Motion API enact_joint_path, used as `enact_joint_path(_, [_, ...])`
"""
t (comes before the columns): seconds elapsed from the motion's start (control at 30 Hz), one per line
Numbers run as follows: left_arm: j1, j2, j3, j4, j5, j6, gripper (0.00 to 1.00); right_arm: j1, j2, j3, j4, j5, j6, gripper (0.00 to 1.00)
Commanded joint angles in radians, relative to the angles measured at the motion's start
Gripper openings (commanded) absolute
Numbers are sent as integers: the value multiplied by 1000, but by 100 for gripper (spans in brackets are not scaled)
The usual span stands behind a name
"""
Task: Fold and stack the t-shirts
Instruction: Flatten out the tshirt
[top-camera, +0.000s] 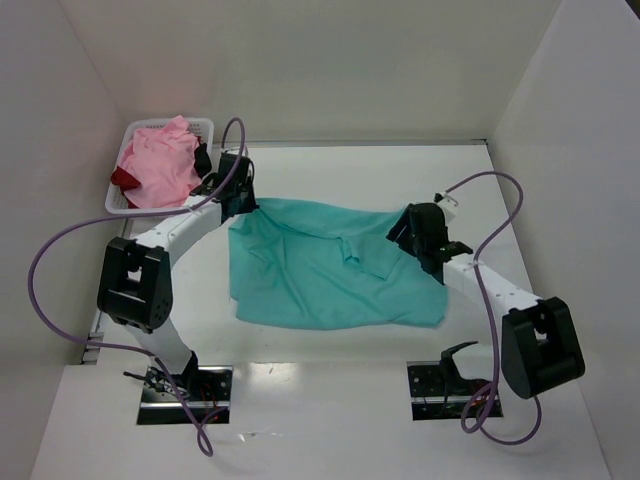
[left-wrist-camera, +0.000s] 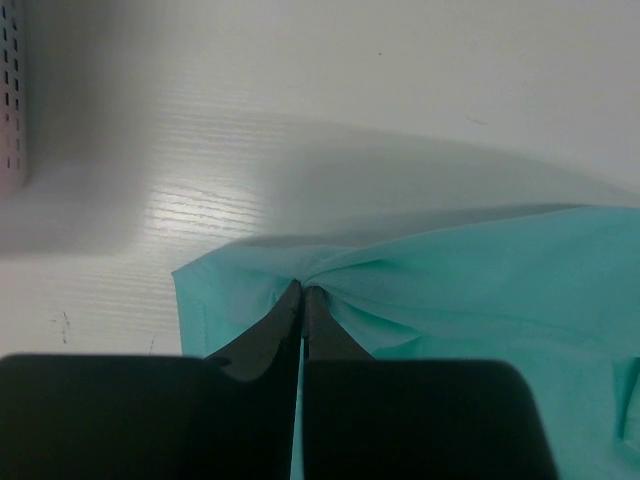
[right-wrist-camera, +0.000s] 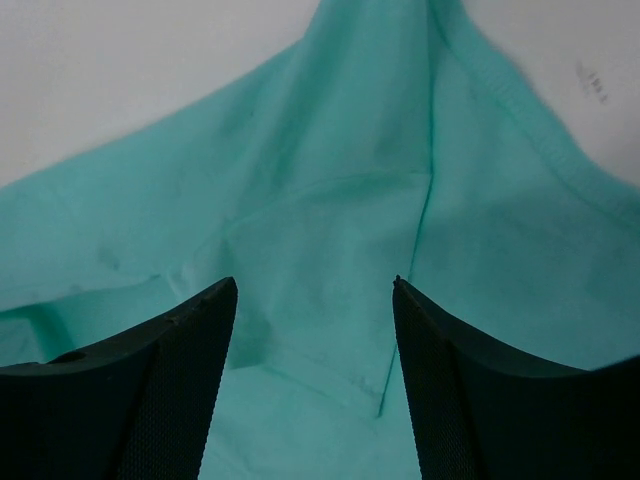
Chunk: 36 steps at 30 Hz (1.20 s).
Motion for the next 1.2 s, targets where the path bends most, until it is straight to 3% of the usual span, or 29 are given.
enact_joint_path(0.0, [4,-31,29,38,7,17,0,44,43,-2,-15,-85,65,69])
enact_joint_path(0.13, [4,-40,20,38,7,17,0,53,103,8,-64,-109,99,68])
enact_joint_path(0.37, [4,-49,20,38,17,17,0,53,32,-71,-68,-137,131,68])
enact_joint_path(0.67, [4,-49,20,47,26,17,0,53,55,-105,-39,-125,140,67])
enact_joint_path(1.03, [4,-49,20,47,26,17,0,53,225,42,-82,-82,120,52])
enact_joint_path(1.17, [4,-59,20,47,26,17,0,53,235,42,-82,-62,111,34])
